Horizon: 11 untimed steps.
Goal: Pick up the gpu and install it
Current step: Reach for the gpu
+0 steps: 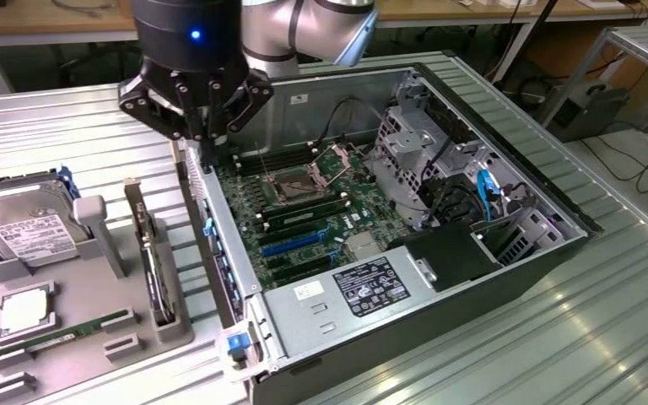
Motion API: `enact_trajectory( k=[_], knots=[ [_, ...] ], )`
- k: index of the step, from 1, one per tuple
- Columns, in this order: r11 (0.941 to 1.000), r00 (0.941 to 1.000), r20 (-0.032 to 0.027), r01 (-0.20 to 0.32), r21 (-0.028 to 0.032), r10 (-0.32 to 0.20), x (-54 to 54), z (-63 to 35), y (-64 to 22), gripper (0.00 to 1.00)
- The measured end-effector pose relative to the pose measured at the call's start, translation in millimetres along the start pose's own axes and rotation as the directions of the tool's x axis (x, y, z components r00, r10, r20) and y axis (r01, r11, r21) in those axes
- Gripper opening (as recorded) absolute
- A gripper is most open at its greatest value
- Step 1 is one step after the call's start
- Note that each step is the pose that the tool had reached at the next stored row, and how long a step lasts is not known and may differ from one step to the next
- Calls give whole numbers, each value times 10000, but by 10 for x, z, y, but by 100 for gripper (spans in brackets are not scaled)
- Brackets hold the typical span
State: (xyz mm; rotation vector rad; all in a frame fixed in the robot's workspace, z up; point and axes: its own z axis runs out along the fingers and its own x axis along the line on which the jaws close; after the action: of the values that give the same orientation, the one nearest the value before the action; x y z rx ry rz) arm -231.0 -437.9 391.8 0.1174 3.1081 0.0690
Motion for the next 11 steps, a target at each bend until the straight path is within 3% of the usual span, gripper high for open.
enact_trajectory(
  k=[7, 11],
  knots=[
    [10000, 10000, 0, 0, 1, 0, 315, 63, -103, 11],
    [10000, 10000, -1, -1, 1, 1, 555, 131, -187, 11]
  ],
)
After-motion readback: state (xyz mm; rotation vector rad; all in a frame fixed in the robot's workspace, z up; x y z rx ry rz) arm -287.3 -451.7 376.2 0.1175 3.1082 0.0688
